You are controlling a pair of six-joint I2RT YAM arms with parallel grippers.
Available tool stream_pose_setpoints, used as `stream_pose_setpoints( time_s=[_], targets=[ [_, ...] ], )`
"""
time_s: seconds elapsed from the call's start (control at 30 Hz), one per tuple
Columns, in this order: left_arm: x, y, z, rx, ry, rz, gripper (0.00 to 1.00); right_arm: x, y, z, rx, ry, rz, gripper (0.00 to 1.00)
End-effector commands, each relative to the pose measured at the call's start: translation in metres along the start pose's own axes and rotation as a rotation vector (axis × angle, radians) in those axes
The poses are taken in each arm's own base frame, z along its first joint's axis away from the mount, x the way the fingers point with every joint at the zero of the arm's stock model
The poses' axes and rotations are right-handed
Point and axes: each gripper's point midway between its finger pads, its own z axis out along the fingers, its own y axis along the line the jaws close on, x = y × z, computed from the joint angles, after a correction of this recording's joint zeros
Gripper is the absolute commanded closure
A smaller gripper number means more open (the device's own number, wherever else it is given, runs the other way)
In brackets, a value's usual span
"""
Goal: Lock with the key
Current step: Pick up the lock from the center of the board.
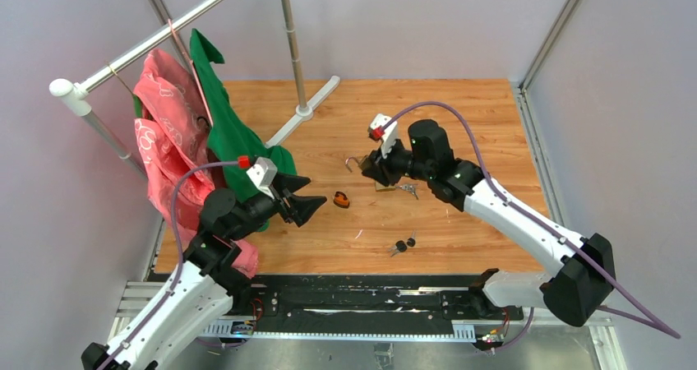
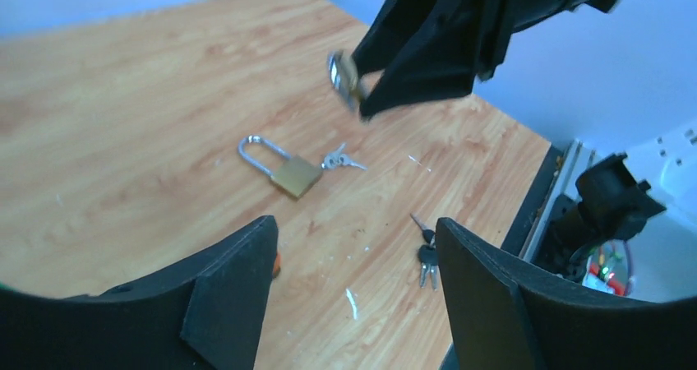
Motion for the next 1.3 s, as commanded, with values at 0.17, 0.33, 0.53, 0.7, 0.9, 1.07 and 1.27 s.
stream_pose_setpoints(
  time_s=[0.17,0.33,0.53,0.7,0.9,1.07,1.27],
  targets=[
    [-0.02,-0.04,-0.028,0.267,0.257,0.491,0.21,-0.023,0.126,-0.029,-0.491,-0.063,-0.16,1.0],
    [-0.016,-0.066,-0.034,0.39,0.338,0.355,0.33,-0.024,0.143,-0.033,-0.521,-0.078,-0.168,1.0],
    [-0.018,-0.063,-0.025,0.325,0.366,0.307,0.42,-0.032,0.143,-0.03,-0.459,-0.104,-0.185,1.0],
    [-0.02,-0.077,-0.022,0.368,0.377,0.254,0.32,-0.031,0.14,-0.024,-0.44,-0.095,-0.185,1.0],
    [-0.022,-0.067,-0.008,0.277,0.373,0.175,0.41,-0.034,0.138,-0.023,-0.422,-0.1,-0.201,1.0],
    [-0.026,-0.053,0.003,0.189,0.35,0.147,0.57,-0.034,0.14,-0.024,-0.426,-0.101,-0.217,1.0],
    [-0.012,-0.059,-0.003,0.26,0.39,0.174,0.71,-0.035,0.14,-0.025,-0.427,-0.109,-0.228,1.0]
  ],
)
